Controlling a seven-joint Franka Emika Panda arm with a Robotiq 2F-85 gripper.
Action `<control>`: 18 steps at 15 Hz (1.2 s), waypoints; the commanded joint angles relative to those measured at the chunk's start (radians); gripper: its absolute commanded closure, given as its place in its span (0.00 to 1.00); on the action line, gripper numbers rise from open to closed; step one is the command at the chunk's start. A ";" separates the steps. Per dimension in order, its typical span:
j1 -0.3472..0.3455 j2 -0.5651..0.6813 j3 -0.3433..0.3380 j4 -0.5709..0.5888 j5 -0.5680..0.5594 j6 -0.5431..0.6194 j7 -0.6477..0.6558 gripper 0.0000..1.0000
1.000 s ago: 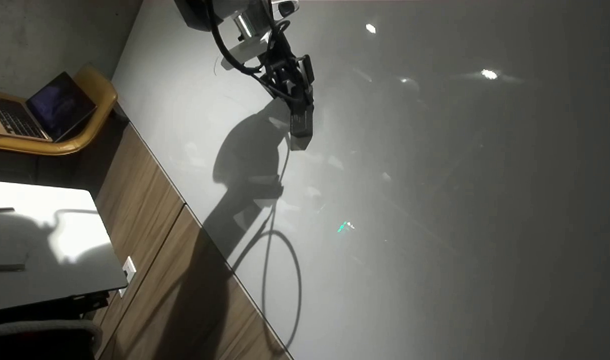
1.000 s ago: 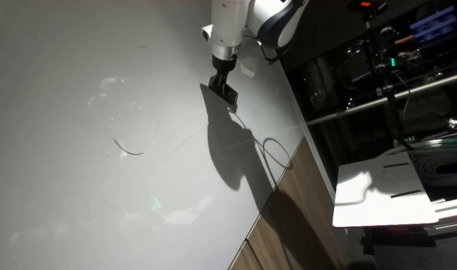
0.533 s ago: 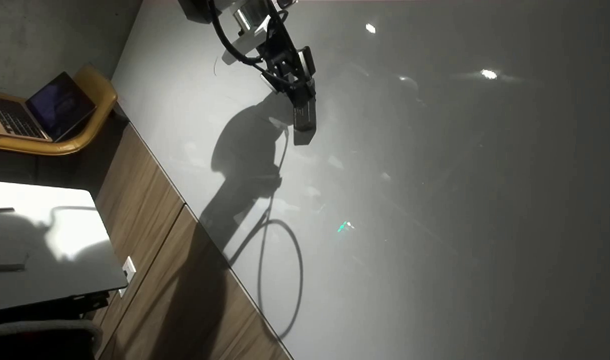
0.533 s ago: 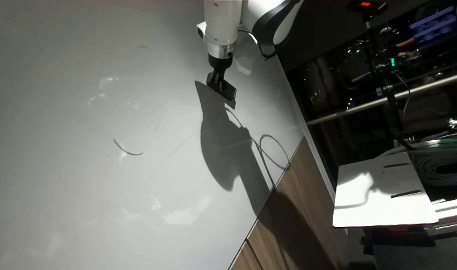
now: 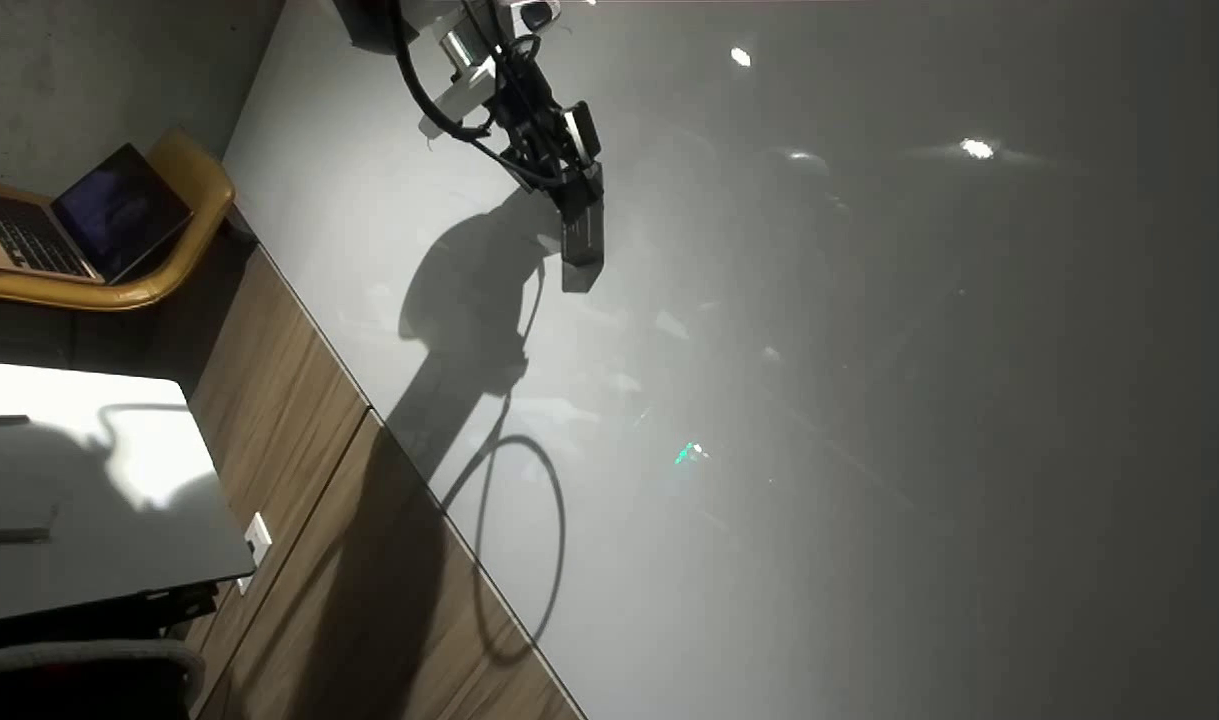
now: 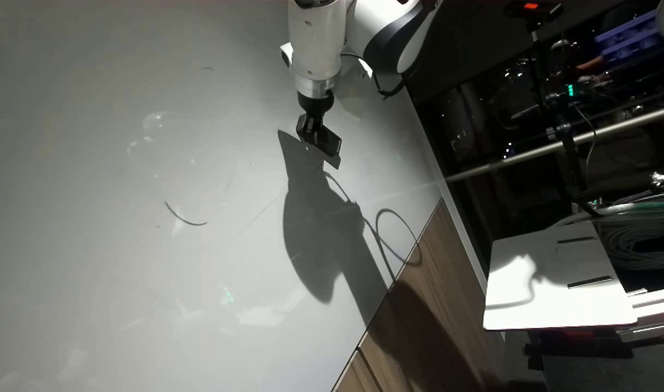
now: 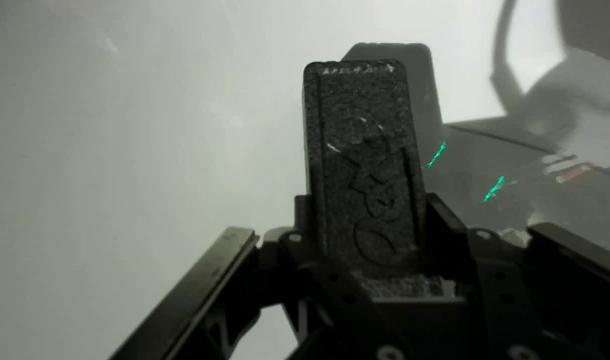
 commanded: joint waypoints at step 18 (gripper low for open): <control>0.189 0.258 0.076 0.289 -0.002 -0.048 0.112 0.71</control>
